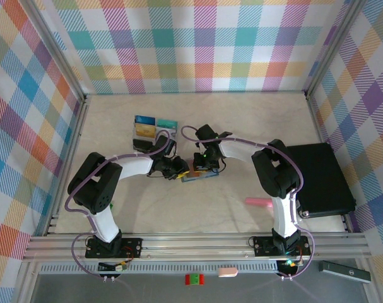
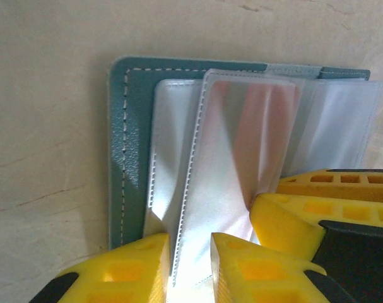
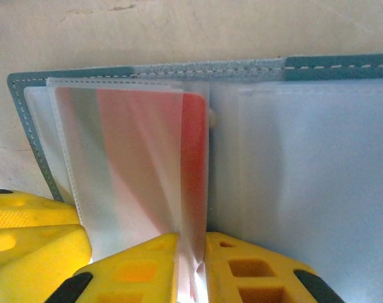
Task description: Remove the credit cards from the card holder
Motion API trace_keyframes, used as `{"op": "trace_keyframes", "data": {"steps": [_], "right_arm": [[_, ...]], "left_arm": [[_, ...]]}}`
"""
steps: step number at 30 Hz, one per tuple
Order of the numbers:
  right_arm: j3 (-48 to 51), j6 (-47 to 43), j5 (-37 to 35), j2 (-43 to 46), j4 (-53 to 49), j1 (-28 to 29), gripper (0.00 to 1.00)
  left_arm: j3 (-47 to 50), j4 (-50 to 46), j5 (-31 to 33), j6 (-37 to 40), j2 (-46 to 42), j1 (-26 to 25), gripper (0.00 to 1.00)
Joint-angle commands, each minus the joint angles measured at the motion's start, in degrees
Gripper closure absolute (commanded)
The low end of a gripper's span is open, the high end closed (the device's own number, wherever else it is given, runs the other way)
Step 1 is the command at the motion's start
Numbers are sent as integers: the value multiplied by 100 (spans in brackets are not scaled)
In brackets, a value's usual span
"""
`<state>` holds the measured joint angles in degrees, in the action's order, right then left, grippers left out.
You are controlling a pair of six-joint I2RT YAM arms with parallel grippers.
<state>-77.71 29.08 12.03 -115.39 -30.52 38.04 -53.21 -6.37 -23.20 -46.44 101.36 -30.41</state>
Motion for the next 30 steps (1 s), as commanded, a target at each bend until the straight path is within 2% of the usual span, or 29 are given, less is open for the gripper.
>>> {"op": "trace_keyframes", "data": {"steps": [1,15,19,23,30], "right_arm": [[173,85,137,-150,-59,15,82],[202,124,308,-168,2,-14,82],[204,141,317,-143,-2,-25,82],[212,175,281,-18,-12,-25,81],[422,400,168,645,152,-25,73]], "left_arm": [[-111,-313,108,240,199,-84,76],[-216,-37,-365,484,11,-88,78],[-199,-71,-303,531,-50,-88,82],[-207,-277,-64,621,-132,-79,90],[-251,-1006,384,884,-347,-52,98]]}}
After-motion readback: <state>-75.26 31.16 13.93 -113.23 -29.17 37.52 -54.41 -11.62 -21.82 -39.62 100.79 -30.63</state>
